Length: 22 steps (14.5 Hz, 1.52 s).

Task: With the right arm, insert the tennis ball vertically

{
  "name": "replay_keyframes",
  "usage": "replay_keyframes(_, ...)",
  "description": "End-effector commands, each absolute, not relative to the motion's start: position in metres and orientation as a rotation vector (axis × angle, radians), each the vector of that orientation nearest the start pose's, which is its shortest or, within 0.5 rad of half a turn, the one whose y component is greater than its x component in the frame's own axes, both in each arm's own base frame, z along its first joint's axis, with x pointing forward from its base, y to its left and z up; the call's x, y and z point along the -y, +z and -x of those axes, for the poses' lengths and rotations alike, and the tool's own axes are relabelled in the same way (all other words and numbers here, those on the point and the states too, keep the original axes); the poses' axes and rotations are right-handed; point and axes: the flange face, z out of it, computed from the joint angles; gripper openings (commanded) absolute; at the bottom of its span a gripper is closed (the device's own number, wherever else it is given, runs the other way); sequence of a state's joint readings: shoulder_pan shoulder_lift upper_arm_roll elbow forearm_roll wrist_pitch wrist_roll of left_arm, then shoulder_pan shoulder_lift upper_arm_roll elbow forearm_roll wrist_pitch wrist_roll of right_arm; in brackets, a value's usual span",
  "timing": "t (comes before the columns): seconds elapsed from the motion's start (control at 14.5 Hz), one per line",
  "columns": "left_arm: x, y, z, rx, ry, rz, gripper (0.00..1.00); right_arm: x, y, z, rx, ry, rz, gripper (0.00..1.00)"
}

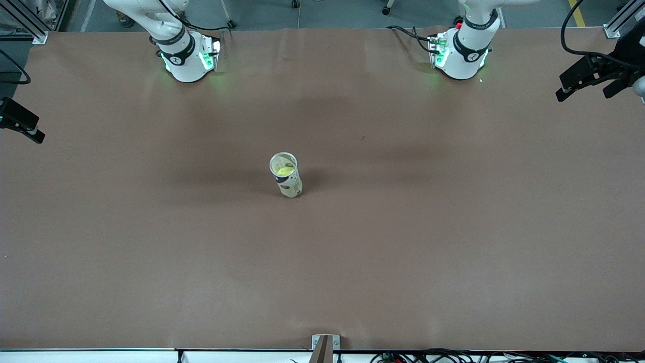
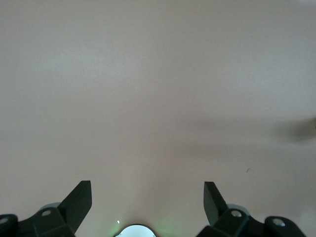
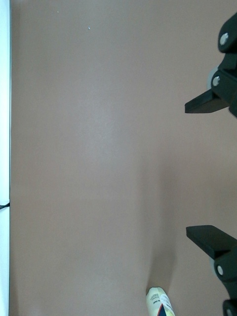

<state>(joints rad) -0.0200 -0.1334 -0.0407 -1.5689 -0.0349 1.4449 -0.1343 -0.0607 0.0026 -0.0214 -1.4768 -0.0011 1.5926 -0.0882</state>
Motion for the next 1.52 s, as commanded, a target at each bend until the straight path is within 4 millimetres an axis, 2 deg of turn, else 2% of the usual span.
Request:
replay_keyframes(0.0, 0.036, 0.692, -0.486, 0.079, -0.044, 3.153, 1.00, 0.043, 0.673, -0.555, 0.004, -0.175, 3.152, 1.00)
replay_keyframes(0.14, 0.039, 0.697, -0.481, 0.044, -0.058, 3.138, 1.00, 0.043, 0.673, -0.555, 0.004, -0.175, 3.152, 1.00)
replay_keyframes(0.28, 0.047, 0.696, -0.479, -0.029, -0.048, 3.119, 1.00, 0.043, 0.673, -0.555, 0.004, -0.175, 3.152, 1.00)
replay_keyframes(0.41, 0.047, 0.695, -0.476, -0.060, -0.004, 3.116, 1.00, 0.043, 0.673, -0.555, 0.007, -0.175, 3.152, 1.00)
replay_keyframes(0.76, 0.048, 0.692, -0.471, -0.066, 0.058, 3.112, 1.00, 0.043, 0.673, -0.555, 0.007, -0.175, 3.152, 1.00)
replay_keyframes(1.45, 0.050, 0.691, -0.471, -0.066, 0.062, 3.112, 1.00, 0.043, 0.673, -0.555, 0.007, -0.175, 3.152, 1.00)
